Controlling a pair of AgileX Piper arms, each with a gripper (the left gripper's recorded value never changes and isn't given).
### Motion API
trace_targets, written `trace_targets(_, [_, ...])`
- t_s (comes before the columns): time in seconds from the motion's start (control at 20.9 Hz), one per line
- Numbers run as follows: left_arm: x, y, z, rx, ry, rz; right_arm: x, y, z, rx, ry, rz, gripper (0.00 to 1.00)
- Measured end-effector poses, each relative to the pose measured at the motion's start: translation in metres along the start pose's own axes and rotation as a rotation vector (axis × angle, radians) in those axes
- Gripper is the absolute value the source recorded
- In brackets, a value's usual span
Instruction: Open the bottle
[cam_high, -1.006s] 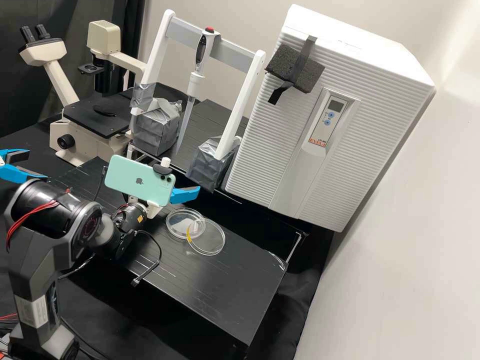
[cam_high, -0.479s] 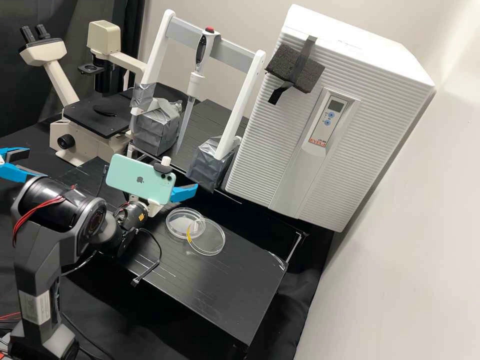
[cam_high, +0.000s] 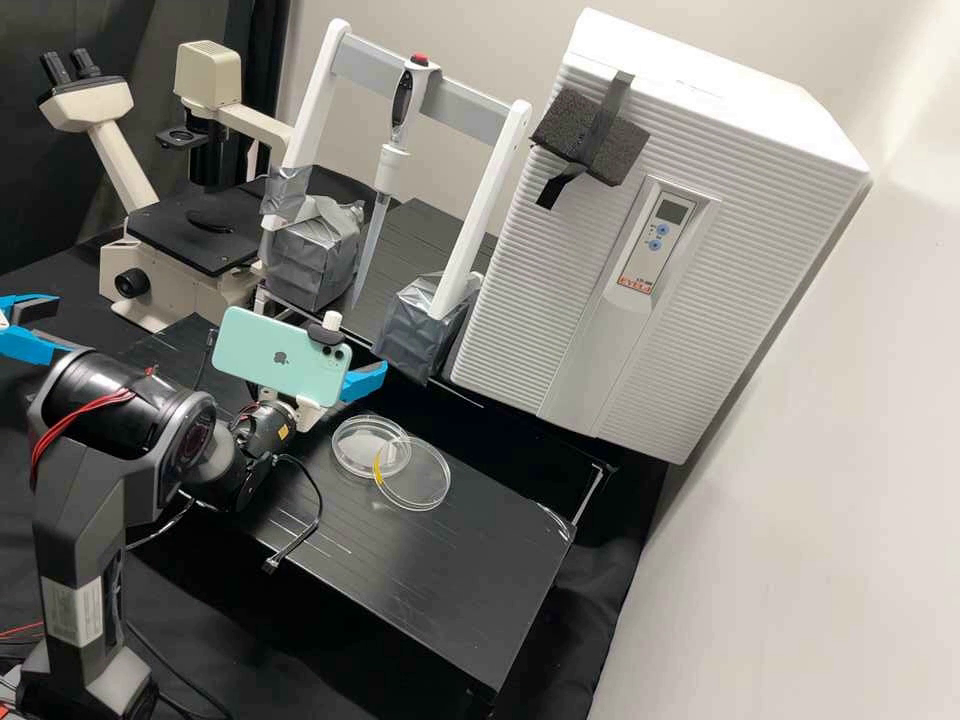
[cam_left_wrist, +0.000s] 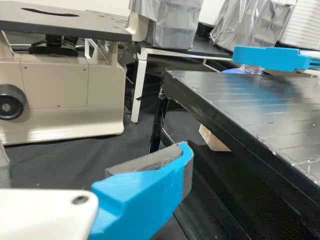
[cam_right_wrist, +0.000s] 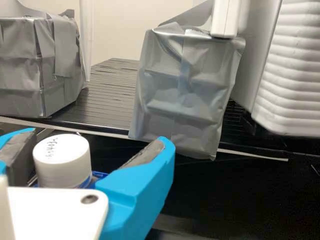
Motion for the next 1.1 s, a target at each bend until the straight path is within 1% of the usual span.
trace_targets(0.48, [-0.0010,-0.001,0.000,-0.004,0.003,-0.003,0.002,0.002,-0.002,-0.001,0.011,0.009,0.00])
trace_targets(0.62, [-0.0004,-0.002,0.001,-0.003,-0.003,-0.006,0.002,0.001,-0.002,-0.005,0.016,0.005,0.00])
trace_targets(0.86, [-0.0002,-0.002,0.002,-0.003,-0.005,-0.007,0.002,0.001,-0.003,-0.005,0.019,0.004,0.00])
trace_targets(1.01, [-0.0002,-0.002,0.002,-0.003,-0.005,-0.007,0.003,0.001,-0.006,-0.005,0.029,0.003,0.00])
trace_targets(1.1, [-0.0002,-0.002,0.002,-0.003,-0.005,-0.007,0.005,0.001,-0.010,-0.005,0.044,0.005,0.00])
